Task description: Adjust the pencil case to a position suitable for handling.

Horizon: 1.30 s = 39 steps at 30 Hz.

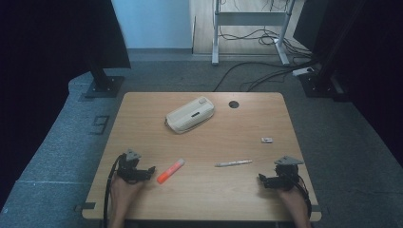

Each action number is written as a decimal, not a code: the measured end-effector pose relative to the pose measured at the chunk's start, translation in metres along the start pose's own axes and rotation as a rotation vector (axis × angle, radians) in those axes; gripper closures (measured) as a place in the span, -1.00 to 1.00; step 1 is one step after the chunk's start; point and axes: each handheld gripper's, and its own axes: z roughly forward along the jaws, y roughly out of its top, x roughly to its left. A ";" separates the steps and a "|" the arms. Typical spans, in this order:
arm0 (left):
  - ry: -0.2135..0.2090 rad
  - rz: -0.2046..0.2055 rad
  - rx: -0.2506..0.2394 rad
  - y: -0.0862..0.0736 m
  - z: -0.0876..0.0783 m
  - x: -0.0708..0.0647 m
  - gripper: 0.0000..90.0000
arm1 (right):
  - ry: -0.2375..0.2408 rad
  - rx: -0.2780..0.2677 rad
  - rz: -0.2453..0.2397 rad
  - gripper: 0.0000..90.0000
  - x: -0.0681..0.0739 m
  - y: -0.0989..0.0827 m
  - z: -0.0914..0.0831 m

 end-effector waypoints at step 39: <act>-0.175 0.055 -0.082 0.076 -0.005 0.009 -0.82 | 0.007 -0.001 -0.007 -1.00 -0.001 0.003 0.003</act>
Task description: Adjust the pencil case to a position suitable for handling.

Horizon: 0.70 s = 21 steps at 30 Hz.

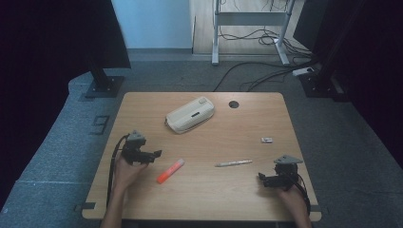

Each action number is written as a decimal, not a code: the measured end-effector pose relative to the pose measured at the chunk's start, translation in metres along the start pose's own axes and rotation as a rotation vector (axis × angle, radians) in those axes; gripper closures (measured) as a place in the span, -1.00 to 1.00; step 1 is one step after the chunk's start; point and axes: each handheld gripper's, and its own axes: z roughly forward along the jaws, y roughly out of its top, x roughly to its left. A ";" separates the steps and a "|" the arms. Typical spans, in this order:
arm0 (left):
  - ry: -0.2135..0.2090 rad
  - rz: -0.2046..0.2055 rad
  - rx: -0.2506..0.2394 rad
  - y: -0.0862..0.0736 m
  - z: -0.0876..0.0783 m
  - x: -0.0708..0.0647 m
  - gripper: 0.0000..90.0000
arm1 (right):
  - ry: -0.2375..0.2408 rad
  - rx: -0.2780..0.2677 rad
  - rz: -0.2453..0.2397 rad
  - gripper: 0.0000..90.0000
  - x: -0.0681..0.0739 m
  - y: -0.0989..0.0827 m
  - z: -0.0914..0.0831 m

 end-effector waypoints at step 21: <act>-0.060 0.033 0.049 0.065 0.021 0.000 -0.78 | 0.001 0.000 -0.001 -1.00 0.000 0.000 0.000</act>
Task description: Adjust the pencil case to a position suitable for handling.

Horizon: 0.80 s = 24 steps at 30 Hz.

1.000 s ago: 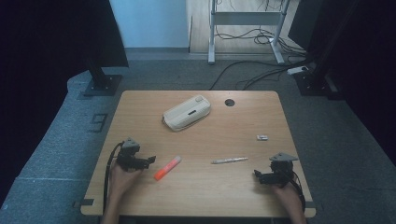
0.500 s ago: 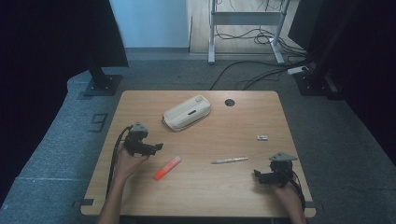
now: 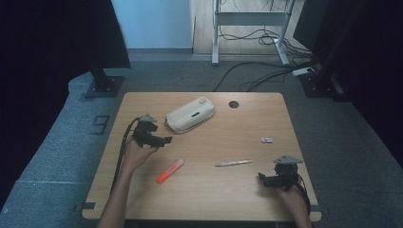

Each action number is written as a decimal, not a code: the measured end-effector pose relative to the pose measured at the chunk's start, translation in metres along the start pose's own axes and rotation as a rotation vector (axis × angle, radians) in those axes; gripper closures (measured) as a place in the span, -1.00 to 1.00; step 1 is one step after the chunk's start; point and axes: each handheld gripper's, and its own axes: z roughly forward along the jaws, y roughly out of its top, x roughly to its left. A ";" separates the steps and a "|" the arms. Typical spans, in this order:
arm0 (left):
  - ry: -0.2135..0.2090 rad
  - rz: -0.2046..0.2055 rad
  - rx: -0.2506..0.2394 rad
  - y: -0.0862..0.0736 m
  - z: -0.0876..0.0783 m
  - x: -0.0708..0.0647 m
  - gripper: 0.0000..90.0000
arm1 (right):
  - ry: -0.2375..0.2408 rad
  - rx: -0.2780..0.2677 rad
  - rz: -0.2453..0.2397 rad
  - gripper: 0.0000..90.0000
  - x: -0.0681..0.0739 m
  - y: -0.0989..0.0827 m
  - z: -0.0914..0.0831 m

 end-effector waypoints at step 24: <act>0.014 0.013 0.038 0.062 0.031 0.013 -0.76 | 0.002 -0.003 -0.002 -1.00 0.000 0.000 0.000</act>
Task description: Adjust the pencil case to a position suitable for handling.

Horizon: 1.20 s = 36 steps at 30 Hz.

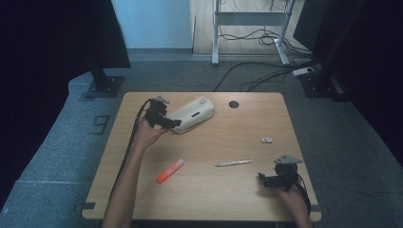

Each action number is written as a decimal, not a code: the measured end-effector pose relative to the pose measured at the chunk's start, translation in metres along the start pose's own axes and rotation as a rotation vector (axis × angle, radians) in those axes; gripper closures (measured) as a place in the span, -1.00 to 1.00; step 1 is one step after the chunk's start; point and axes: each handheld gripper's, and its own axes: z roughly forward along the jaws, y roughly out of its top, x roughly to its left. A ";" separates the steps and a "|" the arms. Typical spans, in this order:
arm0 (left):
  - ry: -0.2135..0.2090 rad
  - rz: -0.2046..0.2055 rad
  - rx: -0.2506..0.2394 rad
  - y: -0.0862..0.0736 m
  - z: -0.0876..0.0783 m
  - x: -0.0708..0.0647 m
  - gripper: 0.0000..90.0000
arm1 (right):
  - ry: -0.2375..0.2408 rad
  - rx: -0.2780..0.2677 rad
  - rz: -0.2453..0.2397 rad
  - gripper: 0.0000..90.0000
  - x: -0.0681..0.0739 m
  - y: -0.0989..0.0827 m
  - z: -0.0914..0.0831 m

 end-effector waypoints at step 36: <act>-0.049 0.066 0.071 0.005 0.098 0.007 -0.27 | 0.000 -0.001 0.000 -1.00 0.000 0.000 0.000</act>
